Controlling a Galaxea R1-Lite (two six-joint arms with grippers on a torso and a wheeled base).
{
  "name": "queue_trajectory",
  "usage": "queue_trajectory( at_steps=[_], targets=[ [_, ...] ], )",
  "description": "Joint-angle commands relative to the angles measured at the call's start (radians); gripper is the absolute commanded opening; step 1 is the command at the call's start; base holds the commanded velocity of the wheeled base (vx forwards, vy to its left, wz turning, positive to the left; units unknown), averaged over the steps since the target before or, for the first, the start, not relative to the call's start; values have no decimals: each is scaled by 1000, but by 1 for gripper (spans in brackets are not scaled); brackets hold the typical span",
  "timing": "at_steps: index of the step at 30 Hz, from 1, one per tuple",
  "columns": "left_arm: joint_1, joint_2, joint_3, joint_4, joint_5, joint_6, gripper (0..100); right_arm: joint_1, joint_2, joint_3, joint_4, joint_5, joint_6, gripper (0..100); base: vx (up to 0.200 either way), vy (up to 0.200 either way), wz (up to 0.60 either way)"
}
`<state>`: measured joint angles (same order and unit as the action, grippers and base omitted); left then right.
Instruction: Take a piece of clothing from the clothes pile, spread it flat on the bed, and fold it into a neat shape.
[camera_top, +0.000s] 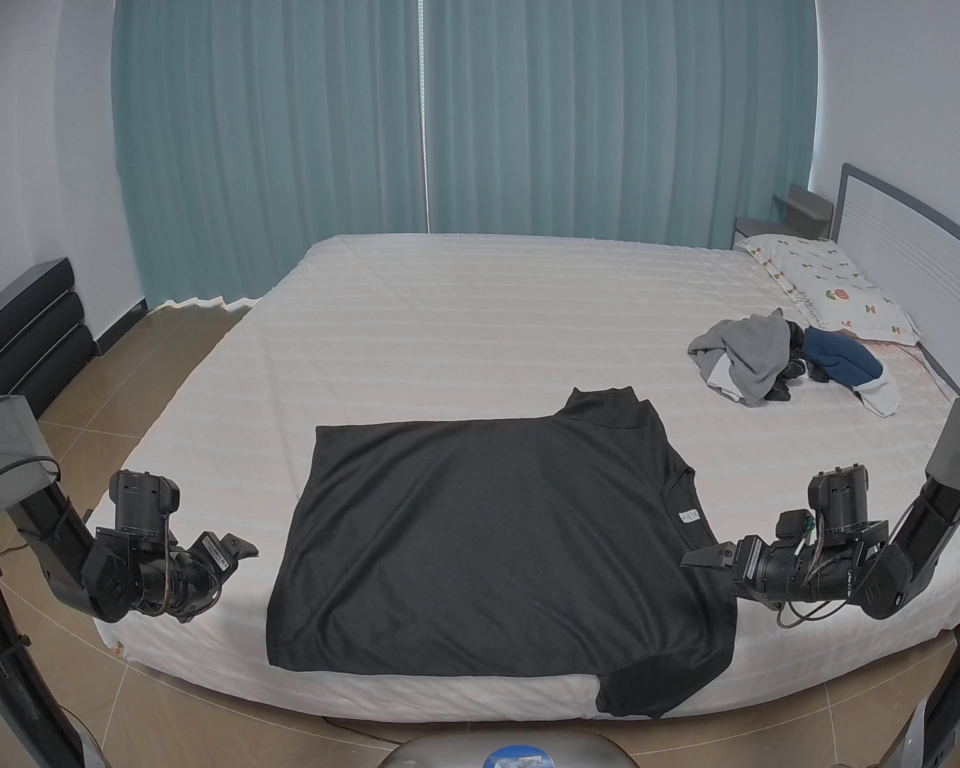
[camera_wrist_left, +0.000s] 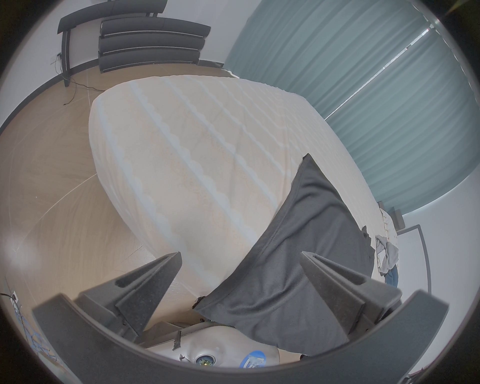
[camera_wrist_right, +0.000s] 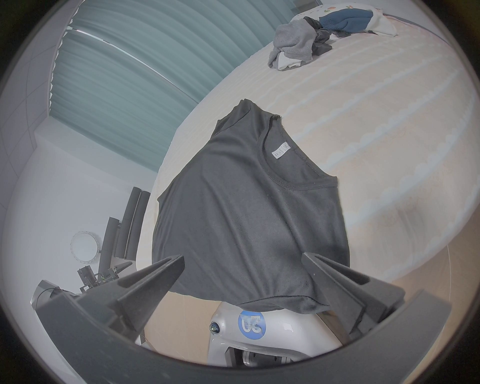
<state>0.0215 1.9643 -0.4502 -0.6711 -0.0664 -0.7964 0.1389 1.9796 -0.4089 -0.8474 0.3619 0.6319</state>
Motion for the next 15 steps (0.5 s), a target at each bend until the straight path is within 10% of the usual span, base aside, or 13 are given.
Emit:
queue_trajectory(
  at_steps=[1,10,15],
  targets=[
    [-5,5,-1,-1,-3,0,100,1,-1,-1,-1,0,0,100,200,0,0],
    [-5,1,-12,-5,-4,-3,100,2,-1,-1,-1,0,0,100,200,0,0],
    [-6,-1,-67,-1,-9,-4,100,-1,-1,-1,-1,0,0,100,0,0,0]
  ],
)
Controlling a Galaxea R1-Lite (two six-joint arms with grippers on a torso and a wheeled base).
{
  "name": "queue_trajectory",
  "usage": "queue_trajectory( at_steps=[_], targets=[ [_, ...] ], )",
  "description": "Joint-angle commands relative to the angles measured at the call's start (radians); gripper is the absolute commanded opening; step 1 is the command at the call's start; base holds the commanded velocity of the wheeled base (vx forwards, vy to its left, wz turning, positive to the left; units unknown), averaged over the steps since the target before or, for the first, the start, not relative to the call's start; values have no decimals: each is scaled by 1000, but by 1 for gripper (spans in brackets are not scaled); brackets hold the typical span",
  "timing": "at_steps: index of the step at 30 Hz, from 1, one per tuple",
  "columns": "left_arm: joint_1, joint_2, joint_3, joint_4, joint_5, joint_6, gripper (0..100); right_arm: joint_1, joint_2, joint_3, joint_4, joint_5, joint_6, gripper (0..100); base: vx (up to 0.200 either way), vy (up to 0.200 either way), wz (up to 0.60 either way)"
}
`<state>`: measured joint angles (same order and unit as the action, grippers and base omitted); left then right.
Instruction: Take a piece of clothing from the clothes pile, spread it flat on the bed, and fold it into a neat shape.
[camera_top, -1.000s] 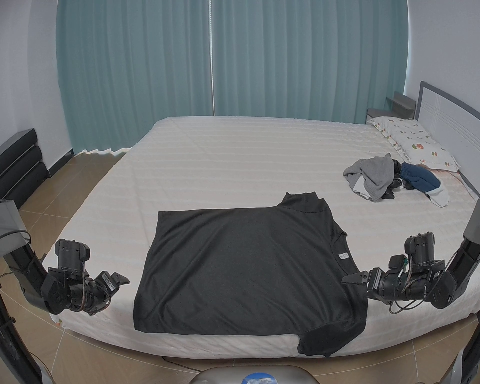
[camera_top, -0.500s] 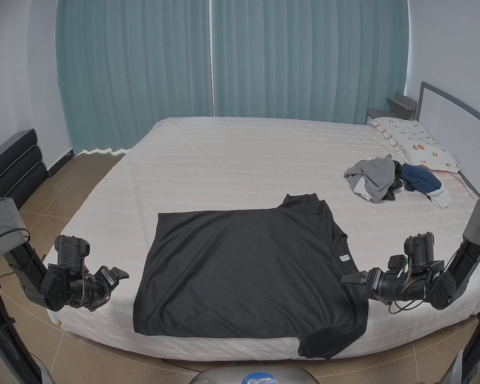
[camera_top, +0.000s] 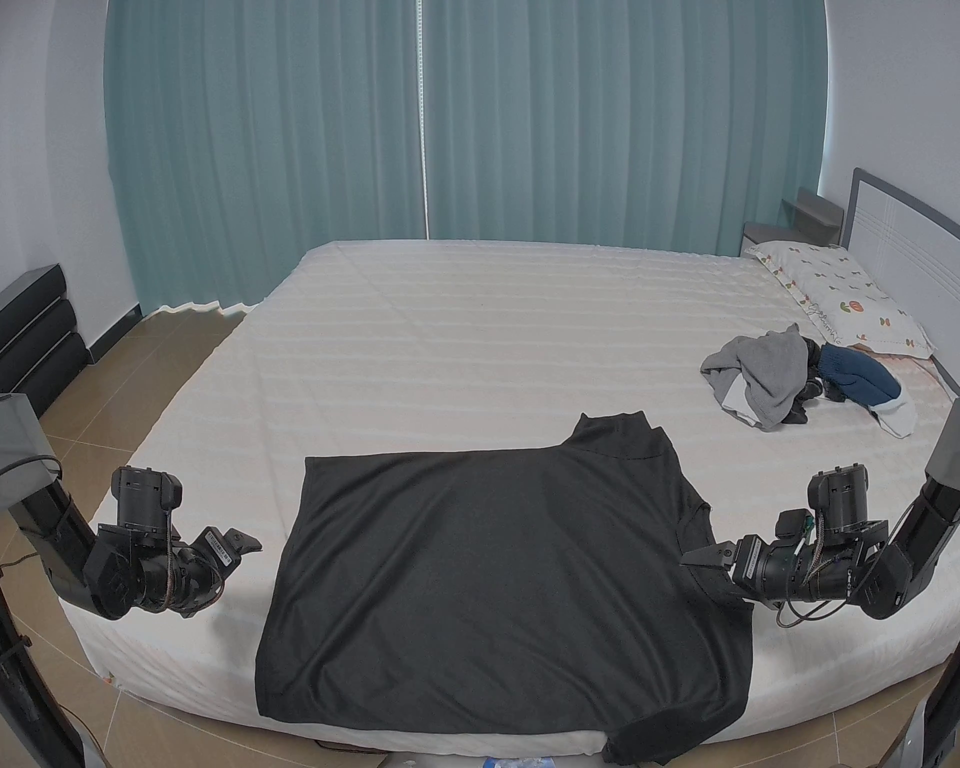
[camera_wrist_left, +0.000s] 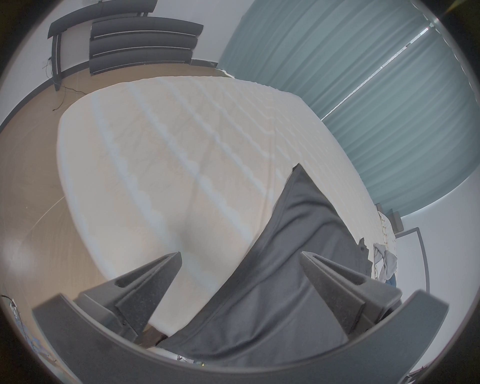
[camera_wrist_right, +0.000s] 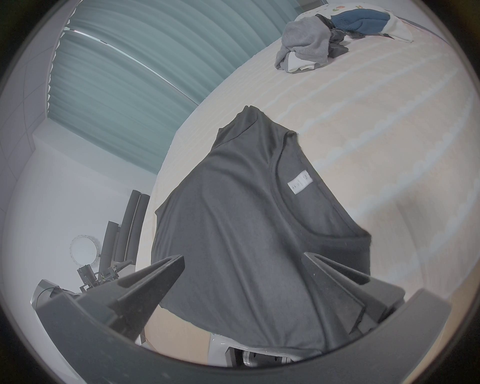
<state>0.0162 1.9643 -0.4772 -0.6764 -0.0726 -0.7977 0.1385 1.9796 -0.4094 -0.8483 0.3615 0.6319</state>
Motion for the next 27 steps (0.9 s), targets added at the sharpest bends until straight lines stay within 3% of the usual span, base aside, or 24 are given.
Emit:
queue_trajectory(
  at_steps=[1,9,12,18,19,27],
  targets=[
    [-1,2,-52,4,-4,-3,100,0,-1,0,0,1,0,100,0,0,0],
    [-16,74,-213,18,-69,-5,100,-2,1,1,0,1,0,100,0,0,0],
    [-39,160,-310,35,-136,2,100,-2,1,1,0,1,0,100,0,0,0],
    [-42,255,-488,90,-141,6,100,1,16,4,0,1,-1,100,0,0,0],
    [-39,291,-589,141,-145,6,100,1,16,6,0,1,-1,100,0,0,0],
    [-42,404,-877,320,-144,23,100,7,13,11,0,1,-1,100,0,0,0]
  ],
)
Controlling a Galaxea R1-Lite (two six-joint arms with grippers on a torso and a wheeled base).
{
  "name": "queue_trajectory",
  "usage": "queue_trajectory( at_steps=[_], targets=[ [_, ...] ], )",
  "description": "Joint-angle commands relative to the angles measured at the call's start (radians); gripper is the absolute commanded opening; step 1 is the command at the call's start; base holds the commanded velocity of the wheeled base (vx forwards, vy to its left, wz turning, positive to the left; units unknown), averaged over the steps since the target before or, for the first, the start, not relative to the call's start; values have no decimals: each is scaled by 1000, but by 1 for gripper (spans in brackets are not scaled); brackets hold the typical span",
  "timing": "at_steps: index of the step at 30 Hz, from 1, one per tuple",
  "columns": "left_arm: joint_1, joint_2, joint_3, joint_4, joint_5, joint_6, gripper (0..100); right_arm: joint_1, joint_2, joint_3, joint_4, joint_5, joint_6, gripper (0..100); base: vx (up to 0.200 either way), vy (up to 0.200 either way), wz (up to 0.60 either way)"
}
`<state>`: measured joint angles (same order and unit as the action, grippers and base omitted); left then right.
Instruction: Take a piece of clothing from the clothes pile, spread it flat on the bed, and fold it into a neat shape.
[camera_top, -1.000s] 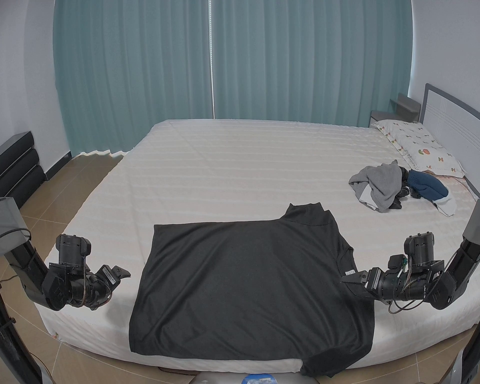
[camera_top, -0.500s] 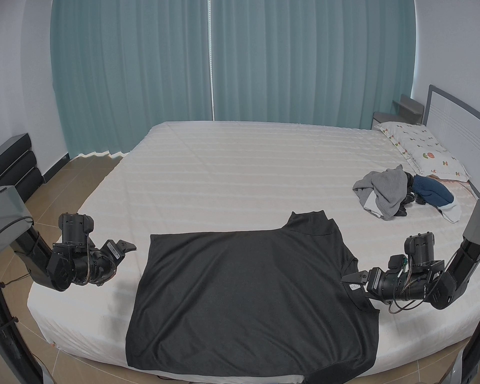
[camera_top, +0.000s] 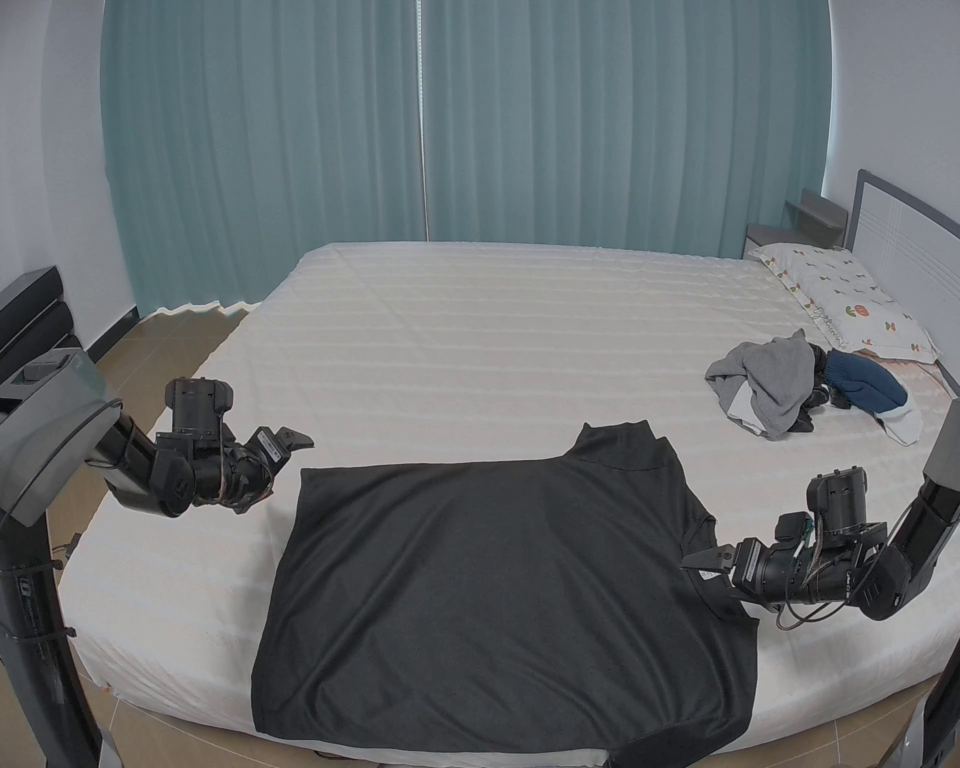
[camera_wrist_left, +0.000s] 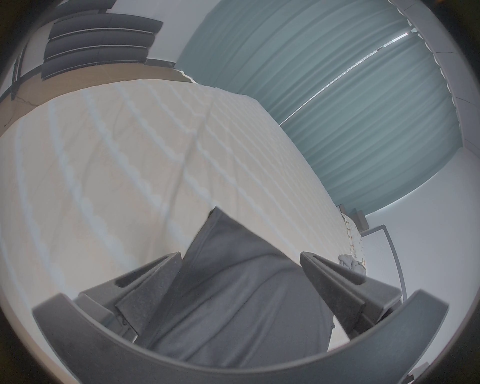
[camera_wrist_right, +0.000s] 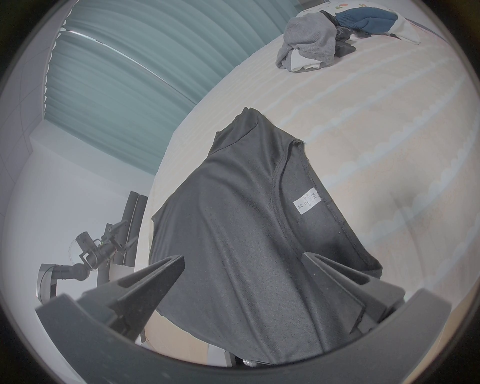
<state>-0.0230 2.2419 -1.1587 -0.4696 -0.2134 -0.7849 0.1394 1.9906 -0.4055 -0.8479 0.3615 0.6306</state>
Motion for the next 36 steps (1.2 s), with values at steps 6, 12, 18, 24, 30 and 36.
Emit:
queue_trajectory(
  at_steps=[6,12,18,24,30,36],
  targets=[
    [-11,193,-295,138,9,13,100,-7,5,-6,0,1,3,100,0,0,0],
    [-8,239,-335,141,19,30,100,-11,27,-21,0,1,1,100,0,0,0],
    [-9,265,-345,144,48,38,100,-12,28,-27,1,1,3,100,0,0,0],
    [-8,280,-352,140,51,46,100,-11,42,-29,1,1,1,100,0,0,0],
    [-8,318,-406,152,54,46,100,-9,43,-33,1,-1,1,100,0,0,0],
    [-6,329,-420,155,54,42,0,-7,42,-36,1,1,0,100,0,0,0]
  ],
)
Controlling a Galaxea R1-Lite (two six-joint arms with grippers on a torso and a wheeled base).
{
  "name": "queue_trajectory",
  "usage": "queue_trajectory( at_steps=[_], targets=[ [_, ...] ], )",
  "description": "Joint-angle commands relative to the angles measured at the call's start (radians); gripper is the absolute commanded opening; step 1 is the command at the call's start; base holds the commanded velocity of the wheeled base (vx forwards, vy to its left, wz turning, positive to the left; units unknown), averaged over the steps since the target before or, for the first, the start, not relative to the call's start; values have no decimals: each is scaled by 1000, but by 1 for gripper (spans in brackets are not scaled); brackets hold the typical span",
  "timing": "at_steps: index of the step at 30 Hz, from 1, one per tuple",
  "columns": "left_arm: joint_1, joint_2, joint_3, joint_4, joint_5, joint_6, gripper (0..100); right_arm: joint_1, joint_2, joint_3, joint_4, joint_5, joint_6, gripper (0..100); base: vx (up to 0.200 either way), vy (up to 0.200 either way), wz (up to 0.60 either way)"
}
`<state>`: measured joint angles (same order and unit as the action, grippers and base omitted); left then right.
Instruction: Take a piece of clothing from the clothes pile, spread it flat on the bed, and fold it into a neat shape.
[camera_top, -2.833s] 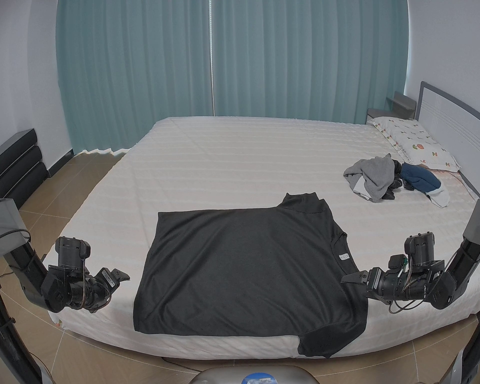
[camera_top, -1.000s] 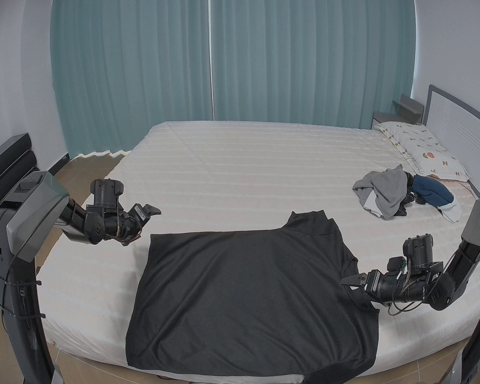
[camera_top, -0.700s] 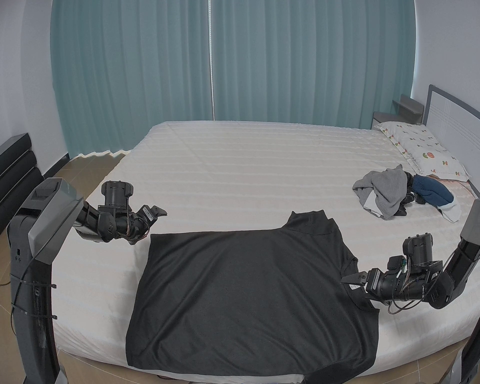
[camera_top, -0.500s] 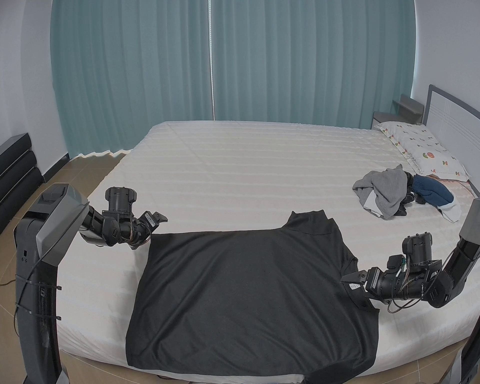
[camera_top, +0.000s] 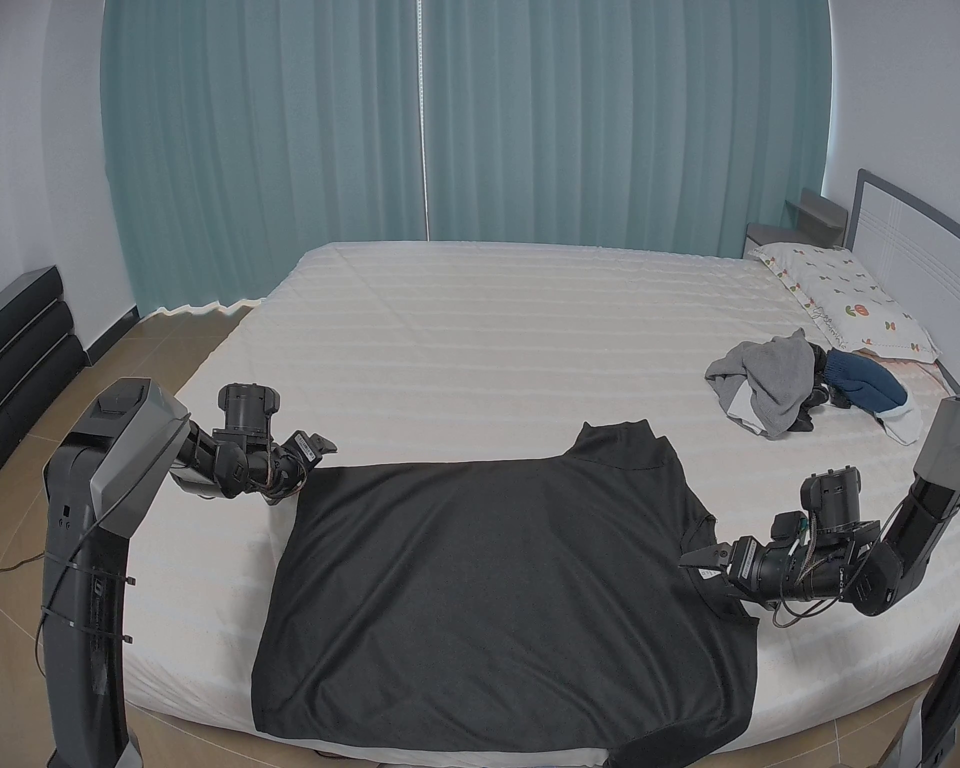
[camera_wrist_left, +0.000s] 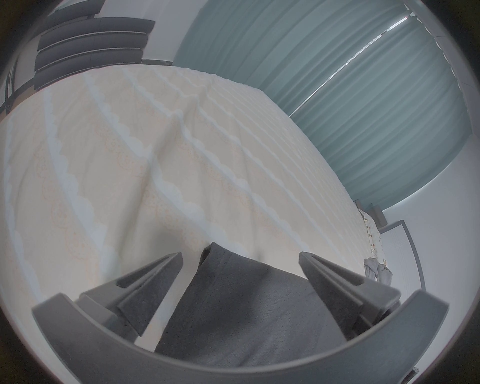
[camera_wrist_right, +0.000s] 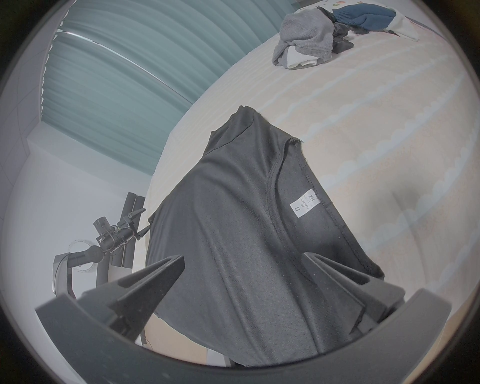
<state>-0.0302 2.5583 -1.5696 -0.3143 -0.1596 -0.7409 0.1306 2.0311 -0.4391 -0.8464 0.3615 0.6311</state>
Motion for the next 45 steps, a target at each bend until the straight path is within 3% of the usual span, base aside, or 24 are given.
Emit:
queue_trajectory(
  at_steps=[1,15,17,30,39,45],
  targets=[
    [4,14,-21,0,0,-5,0,1,3,-6,0,1,-1,100,0,0,0],
    [27,42,-127,-5,55,-78,0,-3,14,-24,0,1,2,100,0,0,0],
    [33,76,-175,-11,92,-80,0,-5,17,-27,-2,1,2,100,0,0,0],
    [41,132,-274,0,153,-114,0,-8,17,-84,-3,-12,90,100,0,0,0],
    [61,138,-306,14,172,-130,0,-57,51,-102,-115,-18,95,100,0,0,0],
    [59,142,-308,14,173,-147,0,-77,109,-133,-163,-72,144,100,0,0,0]
  ],
)
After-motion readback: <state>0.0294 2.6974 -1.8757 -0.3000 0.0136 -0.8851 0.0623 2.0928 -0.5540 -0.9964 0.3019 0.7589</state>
